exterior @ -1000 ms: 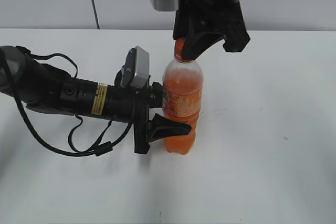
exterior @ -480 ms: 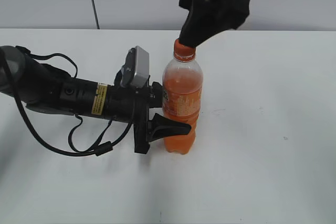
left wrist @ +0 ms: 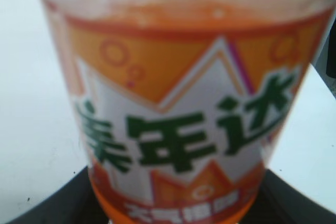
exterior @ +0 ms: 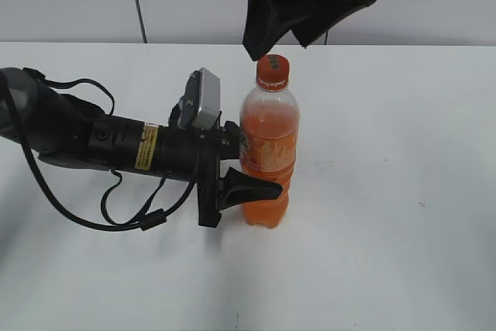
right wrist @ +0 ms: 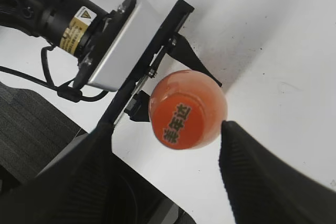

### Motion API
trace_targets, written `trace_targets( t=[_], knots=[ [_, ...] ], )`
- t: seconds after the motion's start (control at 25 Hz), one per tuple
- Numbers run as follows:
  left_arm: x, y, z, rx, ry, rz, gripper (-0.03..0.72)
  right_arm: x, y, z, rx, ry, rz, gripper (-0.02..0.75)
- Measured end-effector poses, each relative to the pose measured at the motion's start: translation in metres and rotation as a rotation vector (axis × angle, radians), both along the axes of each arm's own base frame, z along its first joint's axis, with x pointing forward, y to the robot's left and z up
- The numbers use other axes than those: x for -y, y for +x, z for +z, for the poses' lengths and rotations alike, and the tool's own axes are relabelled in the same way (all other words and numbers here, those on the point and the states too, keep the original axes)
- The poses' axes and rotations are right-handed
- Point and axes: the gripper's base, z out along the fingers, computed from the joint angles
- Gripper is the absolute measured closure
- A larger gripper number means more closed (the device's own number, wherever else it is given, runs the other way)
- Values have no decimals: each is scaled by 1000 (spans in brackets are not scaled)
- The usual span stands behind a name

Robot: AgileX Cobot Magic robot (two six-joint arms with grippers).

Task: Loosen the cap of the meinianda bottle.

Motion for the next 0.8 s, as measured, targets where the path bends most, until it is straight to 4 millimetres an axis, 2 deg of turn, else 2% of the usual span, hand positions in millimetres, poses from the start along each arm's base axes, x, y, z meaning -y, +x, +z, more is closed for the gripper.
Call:
trace_targets(
  t=[0.16, 0.32, 0.56, 0.72, 0.8],
  knots=[
    [0, 0, 0, 0, 0, 0, 289, -4, 9, -16, -24, -45, -13, 267],
    [0, 0, 0, 0, 0, 0, 289, -5, 14, -24, -20, -75, -17, 279],
    [0, 0, 0, 0, 0, 0, 289, -9, 17, -32, -47, -78, -18, 358],
    [0, 0, 0, 0, -1, 2, 289, -10, 17, -33, -51, -74, -4, 467],
    [0, 0, 0, -1, -1, 3, 289, -10, 17, -33, -27, -88, 60, 467]
  ],
)
